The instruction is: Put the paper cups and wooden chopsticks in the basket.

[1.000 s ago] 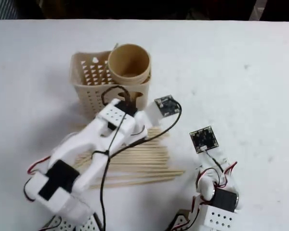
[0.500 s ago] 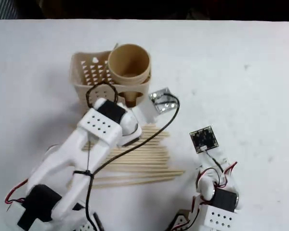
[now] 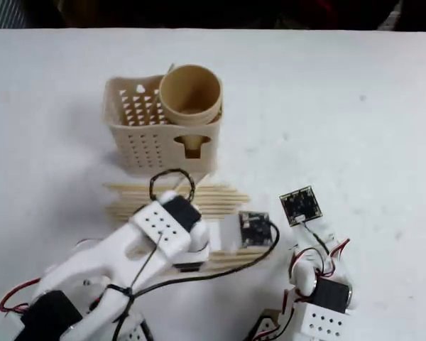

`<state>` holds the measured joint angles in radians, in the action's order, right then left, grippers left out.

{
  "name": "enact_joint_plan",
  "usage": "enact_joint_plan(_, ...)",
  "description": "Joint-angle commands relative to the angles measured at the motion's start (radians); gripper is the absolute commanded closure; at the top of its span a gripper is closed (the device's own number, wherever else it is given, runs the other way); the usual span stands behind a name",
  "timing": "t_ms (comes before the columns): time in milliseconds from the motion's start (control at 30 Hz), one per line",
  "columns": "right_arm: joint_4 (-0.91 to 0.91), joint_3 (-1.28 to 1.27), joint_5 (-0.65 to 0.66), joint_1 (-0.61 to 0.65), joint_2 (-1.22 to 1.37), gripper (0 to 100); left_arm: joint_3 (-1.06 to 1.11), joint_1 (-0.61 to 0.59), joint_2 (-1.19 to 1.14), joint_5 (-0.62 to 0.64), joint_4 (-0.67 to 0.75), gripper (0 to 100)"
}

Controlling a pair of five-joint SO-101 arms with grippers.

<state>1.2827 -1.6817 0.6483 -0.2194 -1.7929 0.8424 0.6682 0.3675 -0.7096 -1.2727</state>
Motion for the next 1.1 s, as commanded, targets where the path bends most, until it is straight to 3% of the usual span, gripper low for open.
enact_joint_plan(0,0.005,-0.009,0.008,-0.004,-0.01,96.6,0.043,0.018,-0.036,-0.098,-0.002,85)
enact_joint_plan(133,0.005,-0.009,0.008,-0.004,-0.01,96.6,0.075,-0.012,-0.116,-0.14,0.069,84)
enact_joint_plan(333,0.005,-0.009,0.008,-0.004,-0.01,96.6,0.074,-0.171,-0.216,-0.219,0.184,84)
enact_joint_plan(533,0.005,-0.009,0.008,-0.004,-0.01,96.6,0.066,-0.185,-0.2,-0.229,0.199,91)
enact_joint_plan(733,0.005,-0.009,0.008,-0.004,-0.01,96.6,0.006,-0.182,-0.193,-0.227,0.169,98)
enact_joint_plan(1067,0.005,-0.009,0.008,-0.004,-0.01,96.6,-0.129,-0.186,-0.189,-0.219,-0.028,98)
